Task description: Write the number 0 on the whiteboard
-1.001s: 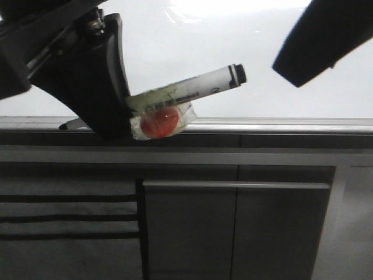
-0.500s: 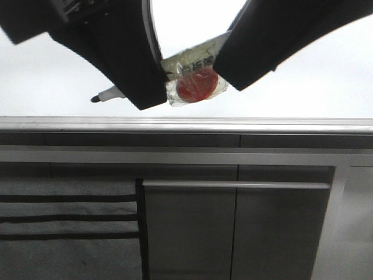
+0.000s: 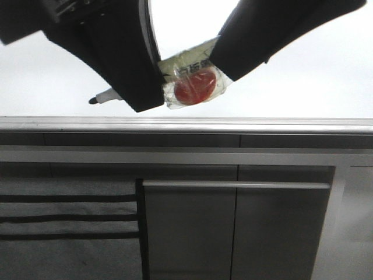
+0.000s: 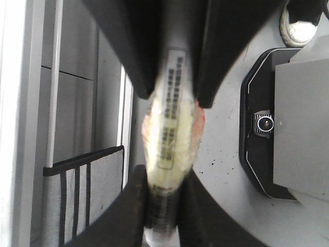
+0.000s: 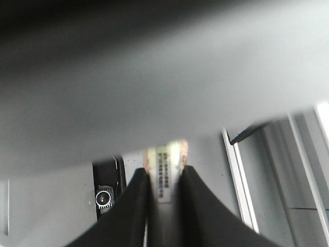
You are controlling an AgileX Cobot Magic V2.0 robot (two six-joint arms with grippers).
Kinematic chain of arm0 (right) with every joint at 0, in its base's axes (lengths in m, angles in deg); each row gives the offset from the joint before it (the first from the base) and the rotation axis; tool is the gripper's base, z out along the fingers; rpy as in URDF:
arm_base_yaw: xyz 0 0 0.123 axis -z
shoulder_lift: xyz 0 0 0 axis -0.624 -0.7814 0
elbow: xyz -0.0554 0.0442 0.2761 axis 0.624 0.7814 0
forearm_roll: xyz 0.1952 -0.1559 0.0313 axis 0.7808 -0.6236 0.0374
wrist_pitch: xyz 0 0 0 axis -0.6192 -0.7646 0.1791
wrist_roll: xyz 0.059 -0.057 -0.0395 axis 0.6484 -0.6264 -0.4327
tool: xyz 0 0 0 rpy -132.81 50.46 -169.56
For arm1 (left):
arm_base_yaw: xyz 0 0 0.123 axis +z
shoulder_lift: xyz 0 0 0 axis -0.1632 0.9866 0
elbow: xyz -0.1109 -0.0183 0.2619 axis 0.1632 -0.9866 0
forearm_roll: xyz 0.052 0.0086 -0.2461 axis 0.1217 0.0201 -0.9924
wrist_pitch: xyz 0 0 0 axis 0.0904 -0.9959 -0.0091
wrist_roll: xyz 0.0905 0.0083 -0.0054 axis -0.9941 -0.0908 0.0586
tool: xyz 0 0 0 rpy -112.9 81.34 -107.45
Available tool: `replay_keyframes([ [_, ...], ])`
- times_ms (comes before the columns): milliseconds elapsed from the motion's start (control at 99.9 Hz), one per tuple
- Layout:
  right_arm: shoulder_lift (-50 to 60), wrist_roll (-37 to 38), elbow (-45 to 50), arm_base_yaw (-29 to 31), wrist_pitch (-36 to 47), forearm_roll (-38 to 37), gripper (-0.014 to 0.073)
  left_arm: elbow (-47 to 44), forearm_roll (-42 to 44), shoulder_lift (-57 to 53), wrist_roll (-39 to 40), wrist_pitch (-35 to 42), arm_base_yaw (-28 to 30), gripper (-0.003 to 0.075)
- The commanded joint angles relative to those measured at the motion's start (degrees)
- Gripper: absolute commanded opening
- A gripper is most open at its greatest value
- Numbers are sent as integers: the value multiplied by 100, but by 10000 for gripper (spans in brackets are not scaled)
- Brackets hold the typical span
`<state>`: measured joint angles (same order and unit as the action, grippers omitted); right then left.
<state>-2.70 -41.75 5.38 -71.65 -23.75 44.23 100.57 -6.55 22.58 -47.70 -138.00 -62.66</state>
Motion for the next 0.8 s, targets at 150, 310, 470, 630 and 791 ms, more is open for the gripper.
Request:
replay_keyframes([
  [150,113,-45,-202,-17,160,222,-55,182,-91,-214,181,264,-39,116],
  [310,113,-45,-202,5,174,222,-55,182,-52,-399,825,570,40,407],
  [470,366,183,-202,363,267,235,-55,-45,-115,-1113,1286,1135,390,428],
  [630,686,806,-191,1115,326,270,-55,-729,-115,-2144,2027,1755,1079,428],
  [791,817,975,90,1730,437,708,-55,-1773,-115,-3149,2765,2556,2026,428],
])
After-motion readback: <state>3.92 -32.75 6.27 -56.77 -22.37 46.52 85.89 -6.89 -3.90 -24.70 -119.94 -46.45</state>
